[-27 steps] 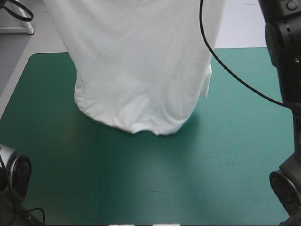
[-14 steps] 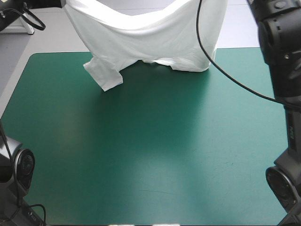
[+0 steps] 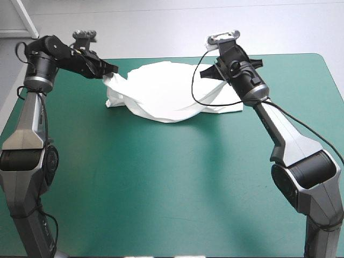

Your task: Fold the cloth

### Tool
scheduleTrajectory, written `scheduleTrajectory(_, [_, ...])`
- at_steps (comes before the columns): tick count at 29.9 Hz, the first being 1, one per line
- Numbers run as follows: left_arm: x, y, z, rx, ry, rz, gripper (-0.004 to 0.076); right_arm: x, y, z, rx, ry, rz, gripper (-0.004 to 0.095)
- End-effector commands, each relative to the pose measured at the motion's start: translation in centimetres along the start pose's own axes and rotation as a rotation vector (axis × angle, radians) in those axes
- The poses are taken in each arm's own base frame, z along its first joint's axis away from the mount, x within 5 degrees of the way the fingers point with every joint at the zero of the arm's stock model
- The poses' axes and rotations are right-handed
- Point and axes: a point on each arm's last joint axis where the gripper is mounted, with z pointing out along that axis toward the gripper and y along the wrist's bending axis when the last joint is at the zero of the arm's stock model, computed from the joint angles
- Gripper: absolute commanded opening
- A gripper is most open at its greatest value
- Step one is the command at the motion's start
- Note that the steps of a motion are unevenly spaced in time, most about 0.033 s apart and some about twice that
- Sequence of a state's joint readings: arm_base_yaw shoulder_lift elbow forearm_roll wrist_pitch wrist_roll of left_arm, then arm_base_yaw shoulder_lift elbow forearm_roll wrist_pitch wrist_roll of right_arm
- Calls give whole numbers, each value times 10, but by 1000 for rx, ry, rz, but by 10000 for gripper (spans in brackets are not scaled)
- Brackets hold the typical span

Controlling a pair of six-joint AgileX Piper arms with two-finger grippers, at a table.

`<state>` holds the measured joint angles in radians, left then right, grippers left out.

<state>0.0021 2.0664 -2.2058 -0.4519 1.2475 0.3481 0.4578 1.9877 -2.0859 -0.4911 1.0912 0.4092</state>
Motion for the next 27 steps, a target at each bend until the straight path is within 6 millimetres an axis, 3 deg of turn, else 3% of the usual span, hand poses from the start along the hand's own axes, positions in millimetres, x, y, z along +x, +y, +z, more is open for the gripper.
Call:
scheduleTrajectory(1, [3,-9,-14,-9,-8,-24,-9,6,-13,-20,0,-29,5,-19])
scheduleTrajectory(3, [14,-5,-10,-37,53,-30,-9,19,-12,-21,-27,14,5,-19])
scheduleTrajectory(6, [30,-7,-14,-63,112,-34,-9,41,-19,-36,-63,53,-7,-19])
scheduleTrajectory(12, [71,-26,-44,-107,194,-27,-9,95,-45,-74,-51,192,-97,-19])
scheduleTrajectory(17, [130,-47,-72,-113,296,-53,-9,144,-62,-97,-40,333,-149,-19])
scheduleTrajectory(20, [166,-57,-83,-128,329,-69,-9,173,-66,-116,-139,365,-136,-19])
scheduleTrajectory(27, [252,-73,-92,-181,464,-123,-9,239,-71,-150,-343,411,-91,-19])
